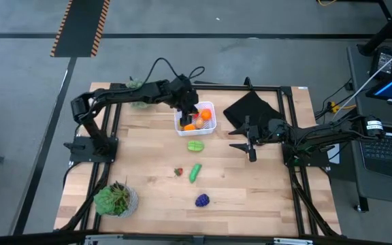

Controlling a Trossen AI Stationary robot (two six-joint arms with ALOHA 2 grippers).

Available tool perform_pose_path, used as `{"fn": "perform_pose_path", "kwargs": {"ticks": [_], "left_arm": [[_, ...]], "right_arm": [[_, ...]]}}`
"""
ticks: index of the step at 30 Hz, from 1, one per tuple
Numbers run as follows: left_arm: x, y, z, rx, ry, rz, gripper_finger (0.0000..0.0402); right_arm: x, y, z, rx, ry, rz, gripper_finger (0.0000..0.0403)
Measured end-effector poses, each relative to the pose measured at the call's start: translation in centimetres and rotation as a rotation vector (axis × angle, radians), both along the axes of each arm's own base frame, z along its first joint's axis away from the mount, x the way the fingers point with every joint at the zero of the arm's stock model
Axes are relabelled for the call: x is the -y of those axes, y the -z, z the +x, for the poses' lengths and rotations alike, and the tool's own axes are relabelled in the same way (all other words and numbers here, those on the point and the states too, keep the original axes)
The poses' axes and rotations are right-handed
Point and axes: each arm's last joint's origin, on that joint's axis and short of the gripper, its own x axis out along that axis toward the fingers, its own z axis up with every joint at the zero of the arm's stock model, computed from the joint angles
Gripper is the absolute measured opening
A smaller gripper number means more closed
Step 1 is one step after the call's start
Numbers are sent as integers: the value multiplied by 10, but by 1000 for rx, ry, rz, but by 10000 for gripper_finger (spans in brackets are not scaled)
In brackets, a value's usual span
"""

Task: Pick and placing Produce into tupperware
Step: Put the corn into the white bin

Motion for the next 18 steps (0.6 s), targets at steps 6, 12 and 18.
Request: {"fn": "perform_pose_path", "kwargs": {"ticks": [6, 12, 18], "left_arm": [[-3, 3, 8, 8, 45, -13, 3], [0, 4, 9, -3, 53, -20, 2], [10, 11, 17, -12, 87, -26, 3]], "right_arm": [[0, 0, 0, -3, 0, 1, 243], [0, 0, 0, -2, -1, 0, 243], [0, 0, 0, -2, 0, 0, 243]]}}
